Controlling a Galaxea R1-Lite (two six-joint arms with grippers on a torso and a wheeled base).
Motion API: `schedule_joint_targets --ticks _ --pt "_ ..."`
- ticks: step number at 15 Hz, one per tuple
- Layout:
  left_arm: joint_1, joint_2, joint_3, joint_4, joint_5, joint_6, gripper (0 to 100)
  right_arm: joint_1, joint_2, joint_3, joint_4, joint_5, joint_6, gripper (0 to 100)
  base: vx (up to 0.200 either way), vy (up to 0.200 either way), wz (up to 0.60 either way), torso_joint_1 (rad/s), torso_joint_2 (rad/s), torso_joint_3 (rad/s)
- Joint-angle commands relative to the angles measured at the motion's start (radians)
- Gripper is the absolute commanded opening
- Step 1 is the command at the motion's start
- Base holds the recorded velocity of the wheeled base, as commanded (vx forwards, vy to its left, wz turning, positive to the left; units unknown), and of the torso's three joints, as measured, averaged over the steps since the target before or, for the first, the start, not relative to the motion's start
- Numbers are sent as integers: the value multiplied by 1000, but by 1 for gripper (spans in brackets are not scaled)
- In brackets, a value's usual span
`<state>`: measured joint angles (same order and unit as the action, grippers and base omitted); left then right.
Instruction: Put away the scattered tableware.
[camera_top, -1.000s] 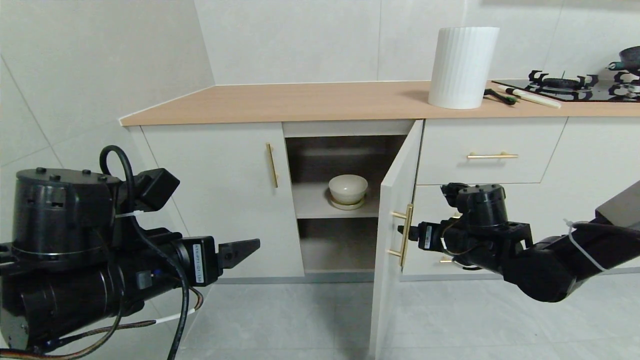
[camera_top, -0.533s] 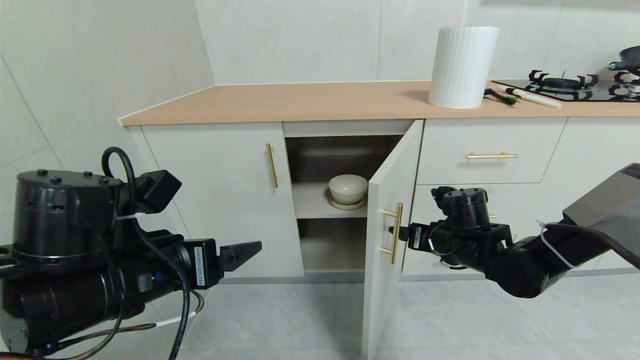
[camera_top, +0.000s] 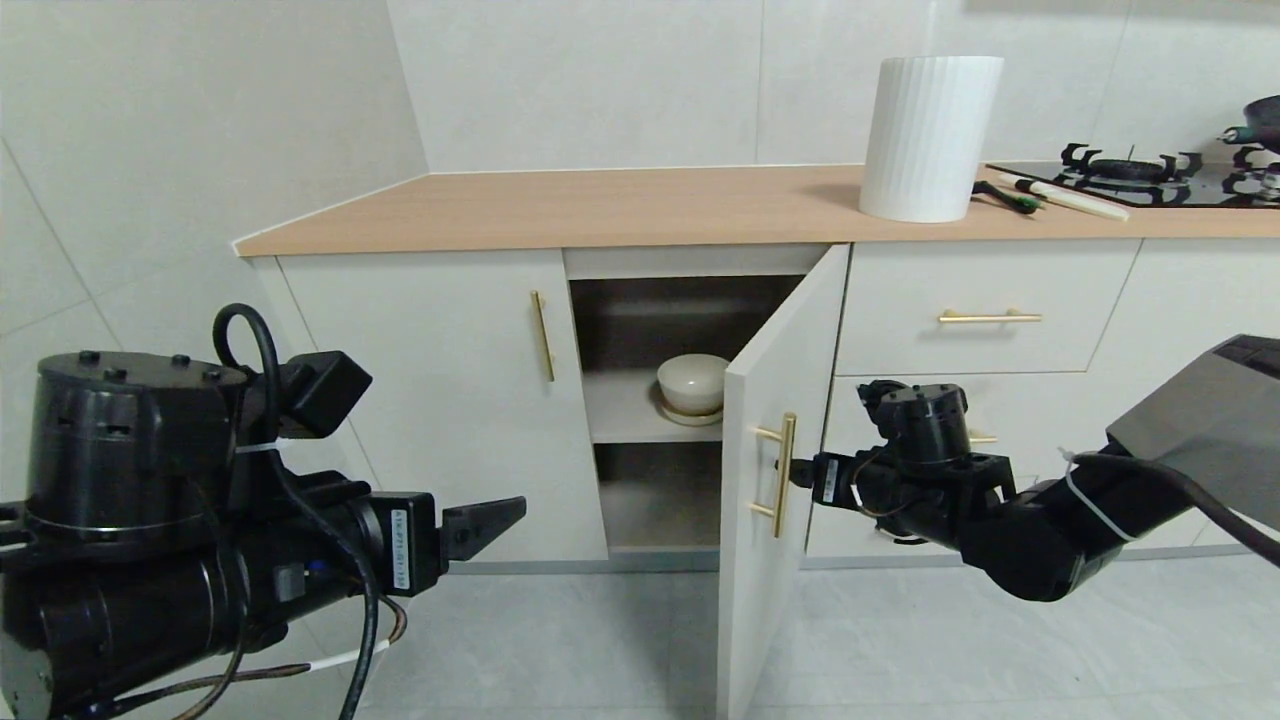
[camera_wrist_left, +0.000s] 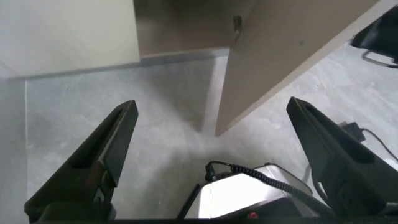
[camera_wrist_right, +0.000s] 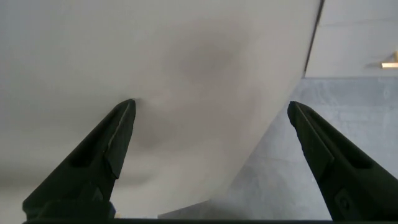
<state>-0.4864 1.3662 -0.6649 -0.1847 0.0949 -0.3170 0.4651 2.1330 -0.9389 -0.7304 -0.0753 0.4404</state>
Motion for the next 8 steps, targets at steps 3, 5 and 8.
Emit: schedule_joint_targets --ticks 3,5,8 --pt "0 2 1 -4 0 -2 100 10 8 0 -1 0 6 100 200 0 0 12 4 -1" --pt "0 2 1 -6 0 -4 100 23 16 -8 -3 -3 23 100 200 0 0 2 2 -2" --pt "0 4 1 -7 2 -7 100 23 21 -14 -9 -4 44 100 67 0 0 1 1 2"
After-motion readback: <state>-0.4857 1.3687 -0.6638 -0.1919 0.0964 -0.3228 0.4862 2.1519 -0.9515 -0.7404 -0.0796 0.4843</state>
